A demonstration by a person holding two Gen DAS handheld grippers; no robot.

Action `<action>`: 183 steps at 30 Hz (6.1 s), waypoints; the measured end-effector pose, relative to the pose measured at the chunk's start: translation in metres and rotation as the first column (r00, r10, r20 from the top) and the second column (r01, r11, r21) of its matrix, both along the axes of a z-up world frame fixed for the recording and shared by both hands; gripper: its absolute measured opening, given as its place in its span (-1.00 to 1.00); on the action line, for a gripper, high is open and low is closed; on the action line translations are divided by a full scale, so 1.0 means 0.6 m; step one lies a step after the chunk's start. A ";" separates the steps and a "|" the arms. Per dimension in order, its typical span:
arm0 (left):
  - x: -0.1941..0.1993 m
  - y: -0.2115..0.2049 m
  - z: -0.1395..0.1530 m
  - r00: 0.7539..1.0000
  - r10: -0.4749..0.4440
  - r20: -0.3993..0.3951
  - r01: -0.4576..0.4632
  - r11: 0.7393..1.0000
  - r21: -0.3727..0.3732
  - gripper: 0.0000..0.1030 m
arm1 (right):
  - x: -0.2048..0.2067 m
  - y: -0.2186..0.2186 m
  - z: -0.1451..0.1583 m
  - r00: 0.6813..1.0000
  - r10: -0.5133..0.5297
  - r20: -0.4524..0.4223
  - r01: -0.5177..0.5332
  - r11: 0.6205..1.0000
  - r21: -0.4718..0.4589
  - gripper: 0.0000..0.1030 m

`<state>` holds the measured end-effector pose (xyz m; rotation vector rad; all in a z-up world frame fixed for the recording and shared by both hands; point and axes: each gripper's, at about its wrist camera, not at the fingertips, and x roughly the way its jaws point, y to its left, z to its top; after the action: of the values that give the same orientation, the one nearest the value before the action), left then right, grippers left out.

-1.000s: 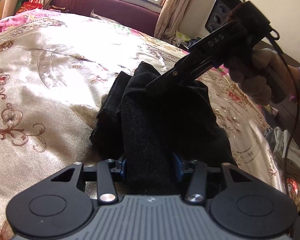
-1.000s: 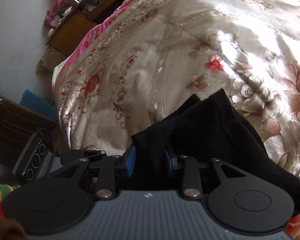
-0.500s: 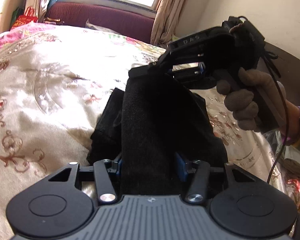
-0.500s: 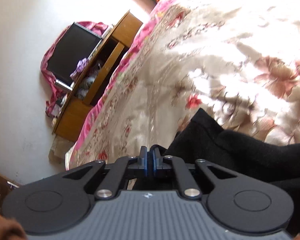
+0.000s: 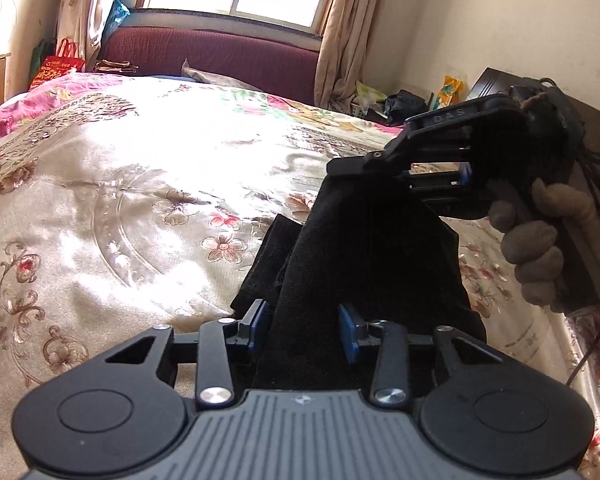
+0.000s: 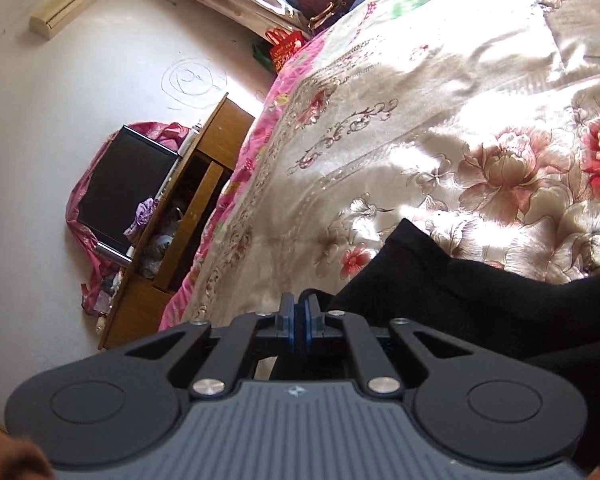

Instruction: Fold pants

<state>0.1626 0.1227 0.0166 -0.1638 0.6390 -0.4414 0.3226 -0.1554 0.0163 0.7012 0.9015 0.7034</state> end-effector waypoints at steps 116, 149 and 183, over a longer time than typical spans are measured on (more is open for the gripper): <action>-0.103 -0.157 -0.007 0.955 -0.160 -0.248 0.195 0.973 0.123 0.53 | -0.261 -0.251 -0.072 0.973 -0.203 -0.114 0.163 0.944 -0.288 -0.16; -0.176 -0.200 0.011 0.994 0.035 -0.104 0.003 0.938 0.346 0.64 | -0.422 -0.140 -0.019 0.952 -0.272 0.142 0.306 0.877 -0.370 -0.20; -0.235 -0.193 0.006 0.994 0.057 -0.089 -0.029 0.955 0.294 0.96 | -0.490 -0.112 -0.013 0.955 -0.244 0.171 0.291 0.883 -0.367 -0.12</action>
<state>0.0217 0.0067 0.0203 0.0831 0.7864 -0.2937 0.0284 -0.2228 0.0085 0.4100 0.7825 0.2994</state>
